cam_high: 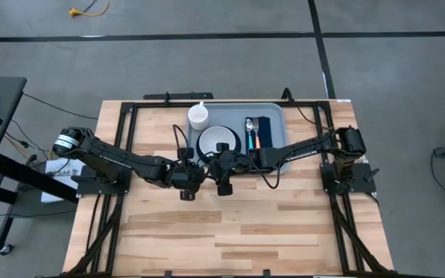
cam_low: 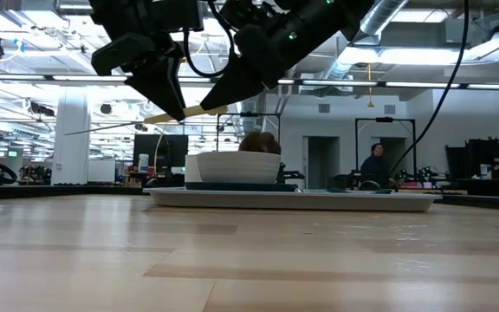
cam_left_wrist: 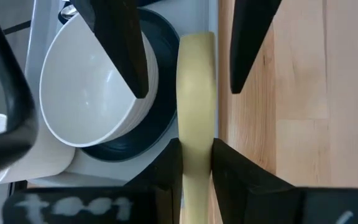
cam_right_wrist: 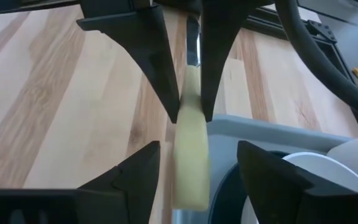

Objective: Set up tray
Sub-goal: Put the yellow table knife to the right of the orange fork on the gray table tray

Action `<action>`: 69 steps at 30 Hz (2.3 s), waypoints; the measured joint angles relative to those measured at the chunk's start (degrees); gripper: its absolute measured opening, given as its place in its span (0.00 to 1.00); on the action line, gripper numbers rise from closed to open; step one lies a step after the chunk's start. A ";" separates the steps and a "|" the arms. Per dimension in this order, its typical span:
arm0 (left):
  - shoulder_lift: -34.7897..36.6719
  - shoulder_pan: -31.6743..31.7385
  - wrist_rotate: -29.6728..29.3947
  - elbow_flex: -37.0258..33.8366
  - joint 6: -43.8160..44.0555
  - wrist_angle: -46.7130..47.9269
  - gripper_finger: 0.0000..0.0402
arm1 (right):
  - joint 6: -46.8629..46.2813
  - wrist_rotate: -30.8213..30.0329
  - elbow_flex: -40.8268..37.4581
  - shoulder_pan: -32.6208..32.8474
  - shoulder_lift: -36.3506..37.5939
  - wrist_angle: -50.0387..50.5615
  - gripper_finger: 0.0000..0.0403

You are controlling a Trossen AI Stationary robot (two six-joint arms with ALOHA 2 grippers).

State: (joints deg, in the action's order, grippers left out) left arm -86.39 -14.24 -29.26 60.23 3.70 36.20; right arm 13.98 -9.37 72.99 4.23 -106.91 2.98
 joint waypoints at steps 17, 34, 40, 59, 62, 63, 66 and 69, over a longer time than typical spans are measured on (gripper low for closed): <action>0.00 -0.02 -0.41 0.00 0.14 -1.22 0.12 | -0.07 -0.11 -0.09 -0.26 0.00 0.33 0.37; 0.00 0.00 -1.41 0.00 0.17 -1.11 0.12 | -0.89 0.61 -0.12 -1.22 -0.03 1.91 0.22; 0.00 0.00 -1.05 0.00 0.39 -1.00 0.12 | -0.63 0.66 -0.20 -1.14 -0.11 1.38 0.21; 0.00 0.00 0.99 0.00 0.66 -1.04 0.22 | -0.68 0.72 -0.09 -1.22 -0.11 2.53 0.16; 0.00 -0.06 1.98 0.00 0.70 -0.70 0.22 | -0.77 0.89 -0.06 -1.25 -0.11 3.32 0.16; 0.00 -0.12 1.96 0.00 0.78 -0.27 0.22 | -0.84 0.84 -0.02 -1.27 -0.09 3.71 0.16; 0.00 -0.17 1.99 0.02 1.16 1.16 0.22 | -0.90 0.35 -0.04 -1.36 -0.09 4.60 0.16; 0.00 -0.37 2.91 1.67 3.02 5.58 0.22 | -1.11 -0.61 -0.07 -1.62 -0.09 5.12 0.16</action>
State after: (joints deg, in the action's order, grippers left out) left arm -86.39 -14.61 -26.35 61.89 6.72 41.78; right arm 12.87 -9.98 72.93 2.61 -107.00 8.11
